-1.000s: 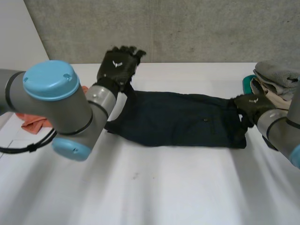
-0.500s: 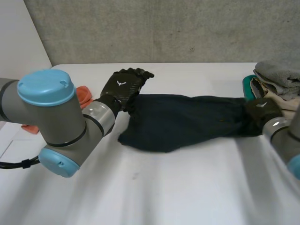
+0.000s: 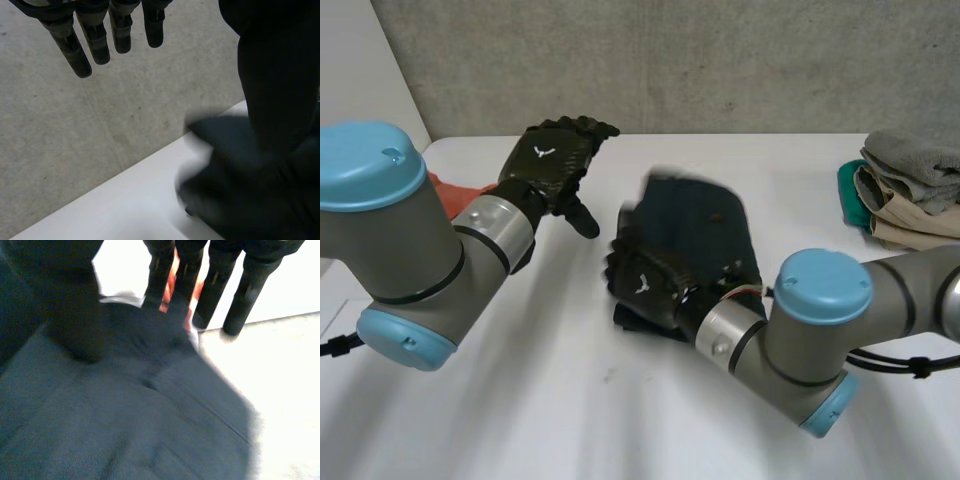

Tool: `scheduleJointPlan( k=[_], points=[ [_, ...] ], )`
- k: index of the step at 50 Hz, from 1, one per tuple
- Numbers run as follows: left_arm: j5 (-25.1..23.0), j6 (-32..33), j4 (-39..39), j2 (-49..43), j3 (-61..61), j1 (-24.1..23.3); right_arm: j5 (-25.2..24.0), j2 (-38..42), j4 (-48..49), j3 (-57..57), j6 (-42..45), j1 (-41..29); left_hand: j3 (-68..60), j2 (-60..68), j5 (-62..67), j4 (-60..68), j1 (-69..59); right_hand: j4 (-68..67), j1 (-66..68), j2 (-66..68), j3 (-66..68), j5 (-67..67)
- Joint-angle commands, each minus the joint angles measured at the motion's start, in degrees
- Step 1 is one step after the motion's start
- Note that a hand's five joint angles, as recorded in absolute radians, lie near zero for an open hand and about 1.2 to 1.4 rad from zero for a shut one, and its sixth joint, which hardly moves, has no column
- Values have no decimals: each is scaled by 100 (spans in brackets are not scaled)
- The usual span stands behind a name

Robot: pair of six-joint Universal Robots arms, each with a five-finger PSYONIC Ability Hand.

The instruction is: Fold the laundry.

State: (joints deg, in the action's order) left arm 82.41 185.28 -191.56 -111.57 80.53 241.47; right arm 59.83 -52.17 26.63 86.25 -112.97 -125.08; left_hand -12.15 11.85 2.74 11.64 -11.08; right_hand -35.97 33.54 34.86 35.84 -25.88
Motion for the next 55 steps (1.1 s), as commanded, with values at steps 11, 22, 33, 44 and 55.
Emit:
scheduleJointPlan(
  k=[11, 22, 33, 44, 55],
  points=[
    [206, -343, 48, -794, -1731, -291, 1627, -1586, -1088, -108, -6096, 976, 177, -147, -236, -126, 70, 2597, -2354, -2486, -2584, 2588],
    [74, -238, 1181, -2605, -3350, -987, 1901, -770, -2645, -1197, -5753, 1416, 110, -79, -169, -58, 2, 2597, -2354, -2486, -2584, 2588],
    [759, 456, 2184, -3503, -3852, -970, 1496, 391, -3173, -1892, -5709, 1417, 93, -62, -152, -41, -15, 2597, -2354, -2486, -2584, 2588],
    [882, 861, 2764, -3477, -3808, -952, 2225, 691, -3472, -2349, -4849, 1399, 93, -62, -152, -41, -15, 2597, -2354, -2486, -2584, 2588],
    [304, 800, 2414, -1967, -3773, -926, 2349, -934, -2893, -1332, -4585, 1346, 211, -180, -270, -159, 103, 2597, -2354, -2486, -2584, 2588]
  ],
)
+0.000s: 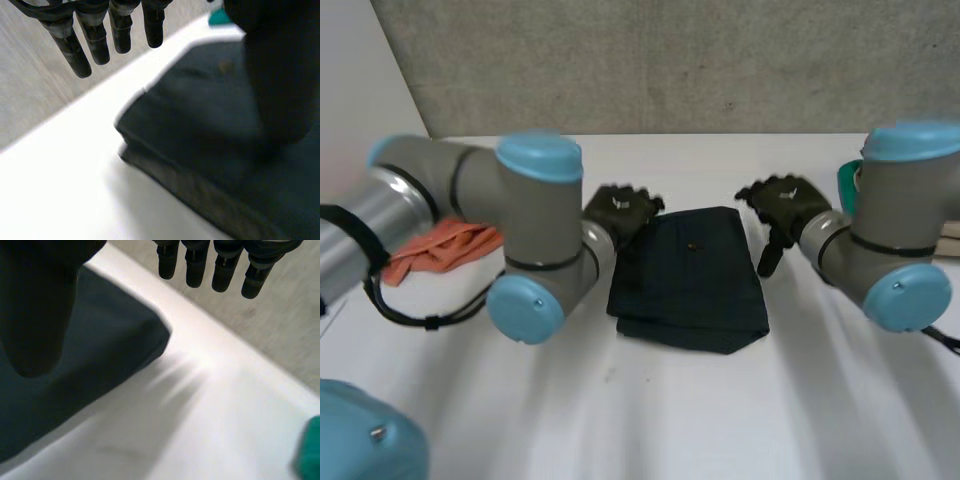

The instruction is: Fold the laundry.

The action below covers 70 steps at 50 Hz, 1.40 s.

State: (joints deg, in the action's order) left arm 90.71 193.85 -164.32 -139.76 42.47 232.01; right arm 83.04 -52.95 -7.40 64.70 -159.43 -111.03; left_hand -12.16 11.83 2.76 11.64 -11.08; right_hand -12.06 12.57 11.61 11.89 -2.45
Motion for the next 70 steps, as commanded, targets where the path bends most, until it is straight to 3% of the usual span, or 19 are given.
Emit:
scheduleJointPlan(
  k=[1, 6, 11, 16, 31, 42, 45, 46, 47, 48, 56, 64, 70],
  points=[
    [-668, -58, -355, 932, 34, 29, 80, -1118, 782, 1208, 105, -155, 211, -179, -271, -159, 104, 206, -257, -161, -189, 245],
    [-1669, -216, -391, 1381, 42, 178, 159, -1753, 1583, 2484, 254, -621, 127, -95, -187, -75, 20, 206, -257, -161, -189, 245],
    [-3214, -699, -207, 1618, 252, 257, 151, -1771, 2146, 3601, 219, -955, 110, -78, -171, -58, 3, 206, -257, -161, -189, 245],
    [-3929, -761, -162, 2040, 648, 371, 387, -1535, 3066, 4278, 193, -1219, 110, -78, -170, -58, 3, 206, -257, -161, -189, 245],
    [-3939, -779, -171, 2242, 1115, 328, 695, -146, 4642, 3534, 307, -1334, 110, -78, -170, -58, 3, 206, -257, -161, -189, 245],
    [-3895, -788, -189, 2286, 1167, 354, 766, 531, 4521, 2444, 351, -1307, 93, -61, -154, -41, -14, 206, -257, -161, -189, 245],
    [-3886, -788, -189, 2286, 1167, 363, 740, 628, 4353, 2197, 430, -1290, 93, -61, -154, -41, -14, -1946, 1894, 1990, 1962, -1906],
    [-3886, -788, -189, 2286, 1167, 371, 731, 663, 4248, 2014, 422, -1290, 93, -61, -154, -41, -14, -4503, 4452, 4548, 4520, -4464],
    [-3886, -788, -189, 2286, 1167, 372, 722, 672, 4204, 1934, 413, -1290, 93, -61, -154, -41, -14, -6094, 6043, 6139, 6111, -6055],
    [-3886, -788, -189, 2286, 1167, 372, 722, 672, 4177, 1863, 413, -1281, 93, -61, -154, -41, -14, -6787, 6736, 6832, 6804, -6748],
    [-3754, -788, -197, 2348, 1115, 389, 573, 655, 4072, 1055, 422, -1211, 93, -61, -154, -41, -14, -6794, 6743, 6839, 6811, -6755],
    [-3657, -805, -364, 2620, 1088, 389, 186, 470, 4212, 194, 378, -569, 93, -61, -154, -41, -14, -6794, 6743, 6839, 6811, -6755],
    [-3561, -849, -523, 2814, 1088, 389, 81, 233, 4431, -405, -210, 186, 93, -61, -154, -41, -14, -6794, 6743, 6839, 6811, -6755]
  ],
)
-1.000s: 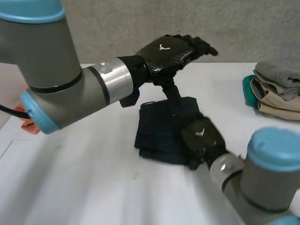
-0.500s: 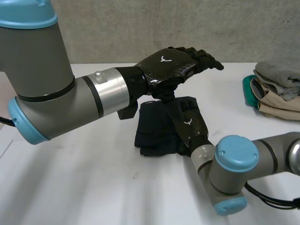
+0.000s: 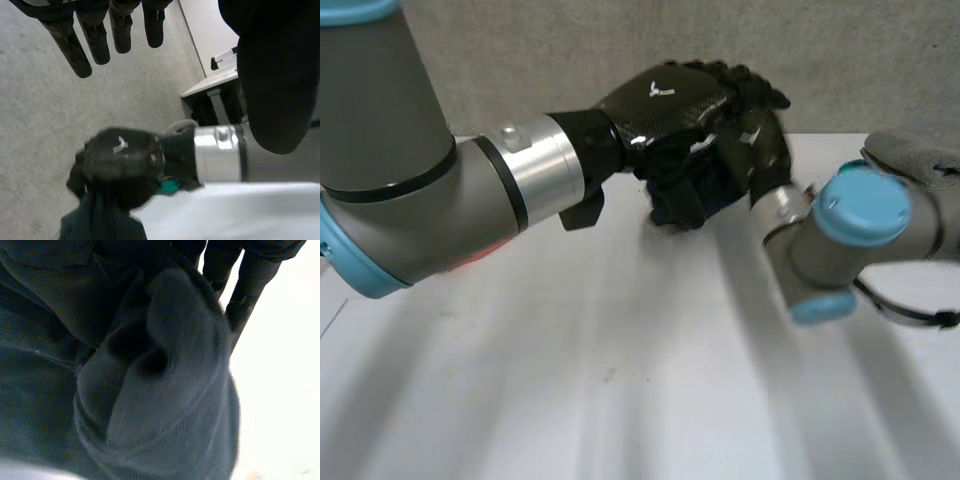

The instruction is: Fold the laundry.

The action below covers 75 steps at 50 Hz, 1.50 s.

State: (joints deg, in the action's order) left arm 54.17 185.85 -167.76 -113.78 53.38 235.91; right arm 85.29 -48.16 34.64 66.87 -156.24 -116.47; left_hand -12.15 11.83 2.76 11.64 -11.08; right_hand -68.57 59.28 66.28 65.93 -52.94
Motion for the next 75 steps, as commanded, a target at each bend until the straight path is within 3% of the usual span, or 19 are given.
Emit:
scheduleJointPlan(
  k=[1, 6, 13, 21, 26, 35, 42, 52, 53, 54, 55, 61, 68, 75],
  points=[
    [94, -75, -178, 250, -3, -1, -179, -290, 280, -666, -652, 853, 93, -61, -154, -41, -14, -1143, 2072, 1372, 1407, -1706],
    [94, -101, -178, 303, 14, -10, -678, -527, 535, -868, -1408, 1792, 93, -61, -154, -41, -14, -1143, 2072, 1372, 1407, -1706],
    [94, -101, -178, 303, 67, -28, -1391, -335, 544, -1185, -1822, 2945, 93, -61, -154, -41, -14, -1143, 2072, 1372, 1407, -1706],
    [147, -101, -178, 268, 155, -45, -2945, 929, 649, -1449, -2551, 4096, 93, -61, -154, -41, -14, -1143, 2072, 1372, 1407, -1706],
    [226, -93, -178, 224, 208, -80, -3439, 1423, 860, -1343, -2640, 4457, 93, -61, -154, -41, -14, -1143, 2072, 1372, 1407, -1706],
    [279, -84, -187, 224, 252, -133, -3440, 1275, 1247, -746, -2631, 4748, 93, -61, -154, -41, -14, -1143, 2072, 1372, 1407, -1706],
    [287, -101, -187, 233, 252, -159, -2939, 773, 1177, -614, -2675, 4766, 76, -44, -137, -25, -31, -1143, 2072, 1372, 1407, -1706],
    [287, -84, -178, 233, 278, -335, -3071, 1230, 500, -561, -2202, 4739, 93, -61, -154, -41, -14, -1143, 2072, 1372, 1407, -1706],
    [296, -93, -178, 233, 287, -335, -3071, 1195, 483, -526, -2088, 4739, 93, -61, -154, -41, -14, 250, 679, -21, 14, -313],
    [296, -101, -178, 233, 287, -335, -3053, 1117, 448, -413, -1869, 4748, 93, -61, -154, -41, -14, 4311, -3381, -4082, -4046, 3747],
    [296, -101, -178, 233, 287, -344, -3018, 951, 421, -272, -1736, 4748, 93, -61, -154, -41, -14, 5857, -4928, -5628, -5593, 5294],
    [296, -101, -178, 259, 287, -344, -2825, -252, 281, 439, -1708, 4844, 93, -61, -154, -41, -14, 5857, -4928, -5628, -5593, 5294],
    [287, -128, -187, 286, 409, -396, -2781, -870, -88, 828, -1691, 5143, 93, -61, -154, -41, -14, 5857, -4928, -5628, -5593, 5294],
    [296, -128, -187, 321, 551, -441, -2219, -1292, -1572, 767, -1165, 5811, 93, -61, -154, -41, -14, 5857, -4928, -5628, -5593, 5294]
  ],
)
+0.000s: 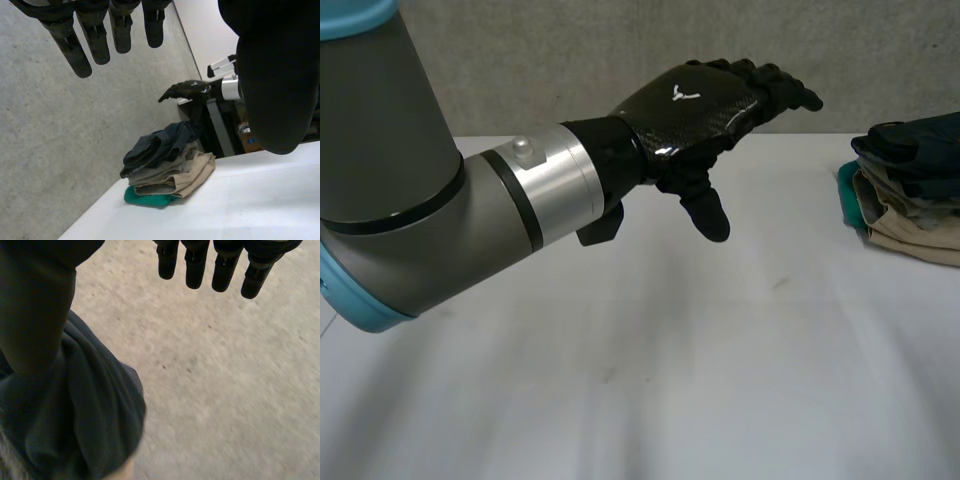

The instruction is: Fold the laundry.

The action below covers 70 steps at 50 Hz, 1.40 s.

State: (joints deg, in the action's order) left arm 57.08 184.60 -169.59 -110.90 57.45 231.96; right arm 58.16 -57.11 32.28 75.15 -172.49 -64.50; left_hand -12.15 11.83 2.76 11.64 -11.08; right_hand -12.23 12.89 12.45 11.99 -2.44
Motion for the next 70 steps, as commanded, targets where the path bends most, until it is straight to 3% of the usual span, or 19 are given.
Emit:
scheduleJointPlan(
  k=[1, 6, 9, 13, 15, 18, 25, 28, 35, 44, 50, 51, 52, 53, 54, 62, 70],
  points=[
    [5, -3, -12, 33, 135, -46, 581, -485, -1512, -80, 601, 692, 93, -61, -154, -41, -15, 223, -289, -245, -199, 244],
    [276, -231, -47, 156, -163, -20, 1467, -837, -1832, -273, 1611, 843, 59, -27, -120, -8, -48, 223, -289, -245, -199, 244],
    [829, -635, -109, 227, -602, 59, 1662, -1221, -1464, -212, 1667, 458, 9, 24, -70, 43, -99, 223, -289, -245, -199, 244],
    [2049, -873, -127, 209, -1147, 374, 1593, -1742, -918, 200, 1464, -369, 26, 7, -86, 26, -82, 223, -289, -245, -199, 244],
    [2376, -777, -109, 218, -1175, 647, 1470, -2005, -592, 630, 1473, -817, 26, 7, -86, 26, -82, 223, -289, -245, -199, 244],
    [2904, -95, -30, 288, -921, 1384, 1268, -2445, -363, 1307, 1578, -1459, 59, -27, -120, -7, -48, 223, -289, -245, -199, 244],
    [3037, 2051, 23, 96, 222, 2396, 1223, -2402, -521, 2688, 2430, -3287, 143, -111, -204, -92, 36, 223, -289, -245, -199, 244],
    [3002, 2816, -178, -491, 539, 3036, 1329, -1981, -696, 2926, 2843, -3824, 110, -78, -171, -58, 2, 223, -289, -245, -199, 244],
    [2888, 3029, -1101, -1942, 13, 3698, 1777, -1286, -785, 3049, 3029, -4211, 127, -94, -187, -75, 19, 223, -289, -245, -199, 244],
    [2256, 3029, -1568, -4007, -1612, 4225, 1751, -1242, -785, 3163, 2967, -4141, 211, -178, -271, -159, 103, 223, -289, -245, -199, 244],
    [1991, 3038, -1638, -4607, -2211, 4287, 1768, -1242, -776, 3269, 2967, -4106, -274, 307, 214, 326, -382, 223, -289, -245, -199, 244],
    [2000, 3029, -1647, -4642, -2290, 4287, 1768, -1242, -776, 3277, 2967, -4106, -1093, 1126, 1032, 1145, -1201, 223, -289, -245, -199, 244],
    [2035, 3029, -1691, -4660, -2404, 4261, 1760, -1242, -776, 3295, 2967, -4106, -4349, 4381, 4288, 4400, -4456, 223, -289, -245, -199, 244],
    [2061, 3012, -1717, -4660, -2422, 4234, 1777, -1242, -776, 3304, 2967, -4097, -6263, 6295, 6202, 6315, -6370, 223, -289, -245, -199, 244],
    [2061, 3011, -1752, -4651, -2414, 4217, 1795, -1242, -767, 3304, 2967, -4097, -6779, 6812, 6719, 6831, -6887, 223, -289, -245, -199, 244],
    [2193, 2310, -1893, -2940, -1396, 3558, 1812, -1286, -750, 3313, 2958, -4097, -6785, 6817, 6724, 6836, -6892, 223, -289, -245, -199, 244],
    [2150, 429, -1911, -724, 11, 2530, 1821, -1338, -706, 3357, 2958, -4097, -6785, 6817, 6724, 6836, -6892, 223, -289, -245, -199, 244]
  ],
)
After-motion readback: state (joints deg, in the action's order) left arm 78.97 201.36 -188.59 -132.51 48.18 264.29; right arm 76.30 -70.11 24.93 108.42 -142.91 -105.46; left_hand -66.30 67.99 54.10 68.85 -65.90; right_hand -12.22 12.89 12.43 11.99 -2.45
